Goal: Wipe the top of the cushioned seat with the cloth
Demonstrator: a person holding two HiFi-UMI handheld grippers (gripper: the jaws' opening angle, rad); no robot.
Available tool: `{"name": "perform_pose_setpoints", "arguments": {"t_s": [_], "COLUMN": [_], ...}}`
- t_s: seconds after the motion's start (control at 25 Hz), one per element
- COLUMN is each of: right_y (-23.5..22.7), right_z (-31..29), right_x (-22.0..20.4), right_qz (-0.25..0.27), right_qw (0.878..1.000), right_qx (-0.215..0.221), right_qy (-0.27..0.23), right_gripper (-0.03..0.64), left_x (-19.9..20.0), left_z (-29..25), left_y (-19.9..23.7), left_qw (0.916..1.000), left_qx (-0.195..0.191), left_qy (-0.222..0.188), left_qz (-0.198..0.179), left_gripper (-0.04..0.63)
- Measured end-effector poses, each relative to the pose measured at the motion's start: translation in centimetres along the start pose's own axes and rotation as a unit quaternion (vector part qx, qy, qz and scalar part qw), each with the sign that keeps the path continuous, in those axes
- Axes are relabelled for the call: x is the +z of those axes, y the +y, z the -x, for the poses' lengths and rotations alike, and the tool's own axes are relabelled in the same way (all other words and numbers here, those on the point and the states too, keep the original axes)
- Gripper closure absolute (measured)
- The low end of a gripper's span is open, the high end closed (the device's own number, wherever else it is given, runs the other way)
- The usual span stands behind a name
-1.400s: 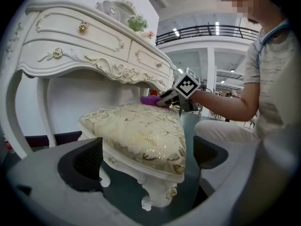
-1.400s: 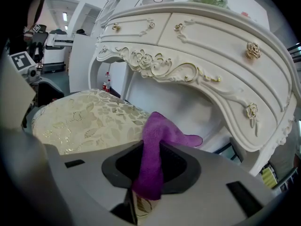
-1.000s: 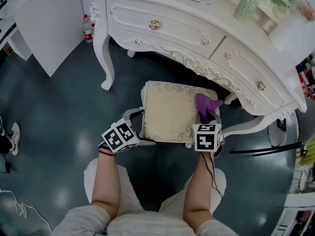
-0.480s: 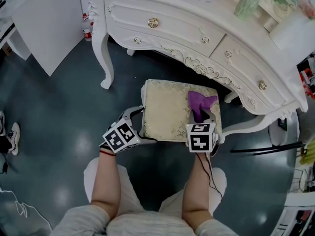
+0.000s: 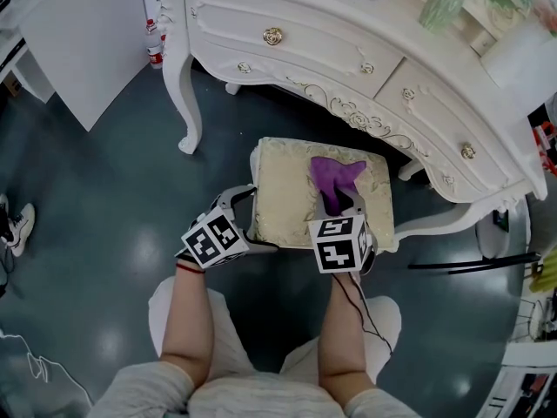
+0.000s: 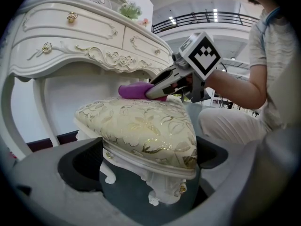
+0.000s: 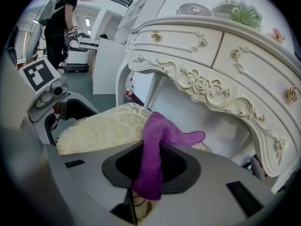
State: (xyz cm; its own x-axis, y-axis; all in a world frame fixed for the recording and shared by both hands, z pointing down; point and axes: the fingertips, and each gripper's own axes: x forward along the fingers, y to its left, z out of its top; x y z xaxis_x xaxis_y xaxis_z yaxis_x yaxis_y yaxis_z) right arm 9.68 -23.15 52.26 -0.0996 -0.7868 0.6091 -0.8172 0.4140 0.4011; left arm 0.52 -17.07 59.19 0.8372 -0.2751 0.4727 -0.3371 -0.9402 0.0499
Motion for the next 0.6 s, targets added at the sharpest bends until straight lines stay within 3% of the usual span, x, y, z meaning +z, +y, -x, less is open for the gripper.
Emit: {"name": "perform_pose_setpoints", "arguments": {"t_s": [0.6], "right_y": [3.5], "right_z": [-0.2], "right_x": [1.9], "right_qz": [0.026], "right_qw": [0.999], "right_qx": [0.024], "right_qy": [-0.008], "right_gripper": [0.529], "left_x": [-0.3], "left_z": [-0.1], "left_y": [0.0], "left_qw": [1.0000], "left_qx": [0.005], "left_qy": [0.000], "left_qz": [-0.002], "left_gripper": [0.005]}}
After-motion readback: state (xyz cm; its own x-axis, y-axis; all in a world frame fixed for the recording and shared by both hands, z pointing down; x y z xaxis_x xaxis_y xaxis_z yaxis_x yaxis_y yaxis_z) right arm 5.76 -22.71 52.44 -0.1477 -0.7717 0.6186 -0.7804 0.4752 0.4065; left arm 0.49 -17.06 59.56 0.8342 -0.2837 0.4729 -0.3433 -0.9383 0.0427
